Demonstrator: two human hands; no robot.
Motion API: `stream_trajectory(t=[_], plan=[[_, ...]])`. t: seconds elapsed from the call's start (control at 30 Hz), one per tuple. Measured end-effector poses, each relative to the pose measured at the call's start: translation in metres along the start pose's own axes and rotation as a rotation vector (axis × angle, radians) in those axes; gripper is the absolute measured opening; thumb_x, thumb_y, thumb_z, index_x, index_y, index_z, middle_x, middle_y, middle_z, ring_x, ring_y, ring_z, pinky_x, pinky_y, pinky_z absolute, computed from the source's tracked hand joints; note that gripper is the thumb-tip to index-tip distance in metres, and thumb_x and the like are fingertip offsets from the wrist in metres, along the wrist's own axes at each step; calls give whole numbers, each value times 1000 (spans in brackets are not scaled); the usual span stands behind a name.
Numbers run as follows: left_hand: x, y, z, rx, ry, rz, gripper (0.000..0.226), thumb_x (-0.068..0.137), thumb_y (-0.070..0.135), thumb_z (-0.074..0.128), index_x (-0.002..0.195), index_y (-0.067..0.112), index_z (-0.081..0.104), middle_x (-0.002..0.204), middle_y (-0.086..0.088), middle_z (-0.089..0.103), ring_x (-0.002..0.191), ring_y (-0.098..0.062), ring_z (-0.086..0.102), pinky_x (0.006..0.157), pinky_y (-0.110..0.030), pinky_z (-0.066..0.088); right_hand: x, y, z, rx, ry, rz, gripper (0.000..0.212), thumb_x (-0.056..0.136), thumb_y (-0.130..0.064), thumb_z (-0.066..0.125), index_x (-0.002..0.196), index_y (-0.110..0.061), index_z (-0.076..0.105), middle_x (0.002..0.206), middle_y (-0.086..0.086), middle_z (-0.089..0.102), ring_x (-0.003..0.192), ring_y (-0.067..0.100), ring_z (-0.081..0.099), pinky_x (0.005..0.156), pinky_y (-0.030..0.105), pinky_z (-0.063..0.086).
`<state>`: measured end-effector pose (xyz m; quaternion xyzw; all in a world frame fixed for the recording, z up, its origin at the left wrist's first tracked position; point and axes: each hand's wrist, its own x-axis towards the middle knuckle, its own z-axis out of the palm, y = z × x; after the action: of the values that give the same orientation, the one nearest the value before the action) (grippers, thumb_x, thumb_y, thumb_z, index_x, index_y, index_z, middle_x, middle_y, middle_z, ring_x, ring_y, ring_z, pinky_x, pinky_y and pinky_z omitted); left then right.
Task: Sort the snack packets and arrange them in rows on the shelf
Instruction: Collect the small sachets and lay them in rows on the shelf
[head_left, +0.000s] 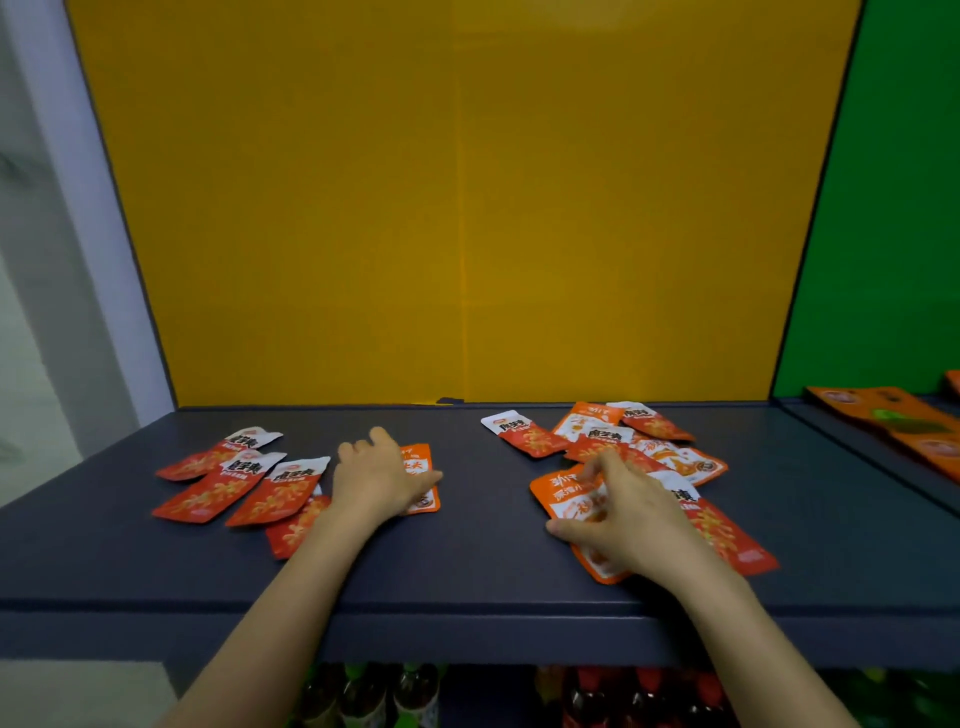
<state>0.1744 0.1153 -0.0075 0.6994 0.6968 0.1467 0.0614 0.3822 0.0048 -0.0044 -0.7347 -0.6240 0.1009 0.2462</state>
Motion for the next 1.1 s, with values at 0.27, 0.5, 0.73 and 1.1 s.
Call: stream_trajectory(t=[0.27, 0.5, 0.73, 1.1], plan=[[16, 6, -10, -370, -135, -103, 76, 66, 31, 82, 124, 4, 42, 132, -16, 52, 120, -31, 50, 97, -38, 41, 0, 0, -11, 181, 31, -8, 85, 74, -38, 75, 142, -25, 26, 139, 0, 48, 126, 21, 46, 101, 32, 40], [18, 21, -9, -767, 13, 26, 37, 72, 12, 77, 103, 9, 57, 111, -16, 66, 96, -32, 65, 87, -45, 53, 21, 41, -62, 510, 249, 82, 41, 73, -27, 78, 104, -26, 51, 94, -5, 64, 75, 7, 62, 58, 15, 48], [22, 100, -13, -994, -145, 176, 29, 77, 3, 71, 102, 7, 56, 99, -12, 64, 79, -23, 61, 59, -25, 47, 64, 91, -76, 354, 112, 270, 48, 73, -31, 78, 113, -15, 55, 117, 8, 64, 91, 20, 60, 75, 28, 44], [72, 183, 34, -725, -306, 115, 17, 77, 11, 72, 90, 5, 63, 106, -17, 68, 88, -25, 62, 75, -35, 49, 94, 106, -54, 65, -35, 283, 60, 74, -47, 72, 118, -13, 49, 126, 7, 56, 114, 25, 55, 90, 35, 46]])
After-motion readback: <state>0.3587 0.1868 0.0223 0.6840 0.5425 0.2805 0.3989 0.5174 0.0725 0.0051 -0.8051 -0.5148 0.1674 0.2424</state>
